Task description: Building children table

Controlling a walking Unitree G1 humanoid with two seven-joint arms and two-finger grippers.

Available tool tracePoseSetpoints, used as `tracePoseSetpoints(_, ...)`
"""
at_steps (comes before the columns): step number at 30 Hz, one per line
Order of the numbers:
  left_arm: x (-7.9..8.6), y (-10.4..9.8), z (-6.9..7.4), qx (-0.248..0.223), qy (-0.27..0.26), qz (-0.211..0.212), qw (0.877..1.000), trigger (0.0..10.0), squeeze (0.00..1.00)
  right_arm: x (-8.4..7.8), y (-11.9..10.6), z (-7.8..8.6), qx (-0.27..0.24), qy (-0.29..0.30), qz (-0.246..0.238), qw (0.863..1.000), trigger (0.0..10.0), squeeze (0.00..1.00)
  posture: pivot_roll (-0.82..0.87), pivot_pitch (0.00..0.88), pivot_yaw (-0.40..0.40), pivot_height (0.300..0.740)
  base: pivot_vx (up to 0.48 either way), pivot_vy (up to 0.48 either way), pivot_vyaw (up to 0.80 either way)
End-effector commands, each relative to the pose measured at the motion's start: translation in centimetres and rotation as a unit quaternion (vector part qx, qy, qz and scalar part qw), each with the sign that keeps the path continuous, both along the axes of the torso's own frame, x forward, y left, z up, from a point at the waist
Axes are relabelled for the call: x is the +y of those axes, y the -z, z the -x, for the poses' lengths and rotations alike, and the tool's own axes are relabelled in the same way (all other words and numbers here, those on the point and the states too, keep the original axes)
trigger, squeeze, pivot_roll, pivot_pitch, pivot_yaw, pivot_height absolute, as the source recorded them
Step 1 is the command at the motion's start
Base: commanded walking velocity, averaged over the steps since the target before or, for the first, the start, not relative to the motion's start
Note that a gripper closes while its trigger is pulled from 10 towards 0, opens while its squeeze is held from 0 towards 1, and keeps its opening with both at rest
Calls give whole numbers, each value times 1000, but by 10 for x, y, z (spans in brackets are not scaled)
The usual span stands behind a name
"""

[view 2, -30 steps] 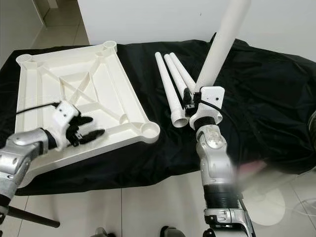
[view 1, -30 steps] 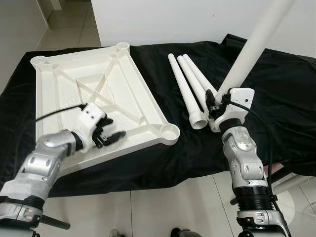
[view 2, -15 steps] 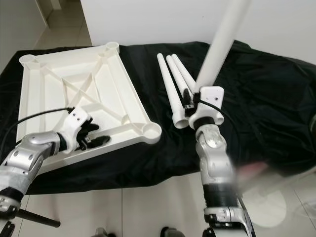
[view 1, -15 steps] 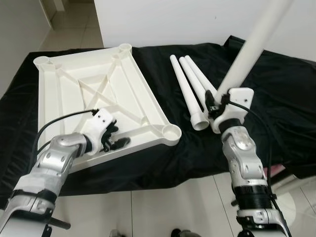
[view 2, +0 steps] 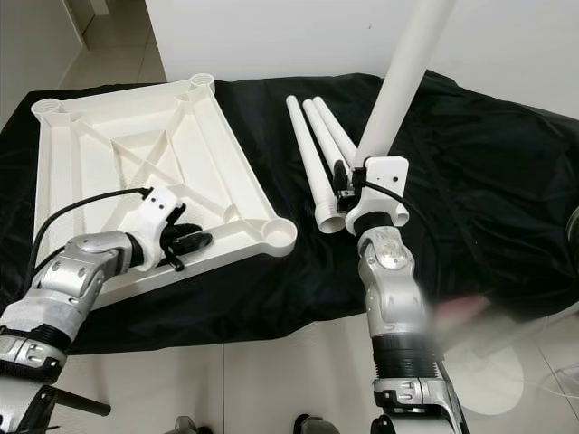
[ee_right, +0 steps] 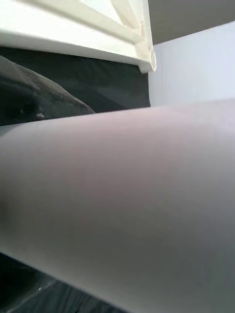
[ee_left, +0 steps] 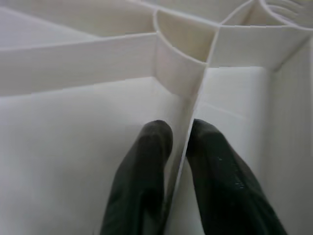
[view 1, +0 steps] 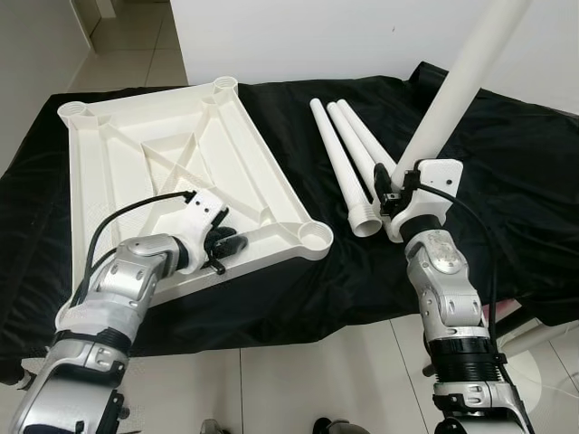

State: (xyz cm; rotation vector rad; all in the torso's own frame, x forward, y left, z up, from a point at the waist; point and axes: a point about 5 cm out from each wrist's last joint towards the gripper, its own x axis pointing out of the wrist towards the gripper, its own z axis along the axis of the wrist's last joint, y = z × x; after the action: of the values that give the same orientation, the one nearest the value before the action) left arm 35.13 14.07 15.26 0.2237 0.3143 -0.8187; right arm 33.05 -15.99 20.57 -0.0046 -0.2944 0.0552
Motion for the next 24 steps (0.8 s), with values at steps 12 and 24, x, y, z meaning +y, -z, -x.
tracePoseSetpoints(12, -4, -16, -19, -72, -146, 8, 987, 10000, 0, 1, -2, 1, -5, 0, -2, 1000, 10000, 0, -94, 96, 29, 740, 0, 0, 0)
tracePoseSetpoints(24, -21, -26, 5, -90, 25, 35, 995, 10000, 1000, 5, 7, 1, 15, -10, -4, 1000, 10000, 0, -87, 98, 30, 740, 0, 0, 0)
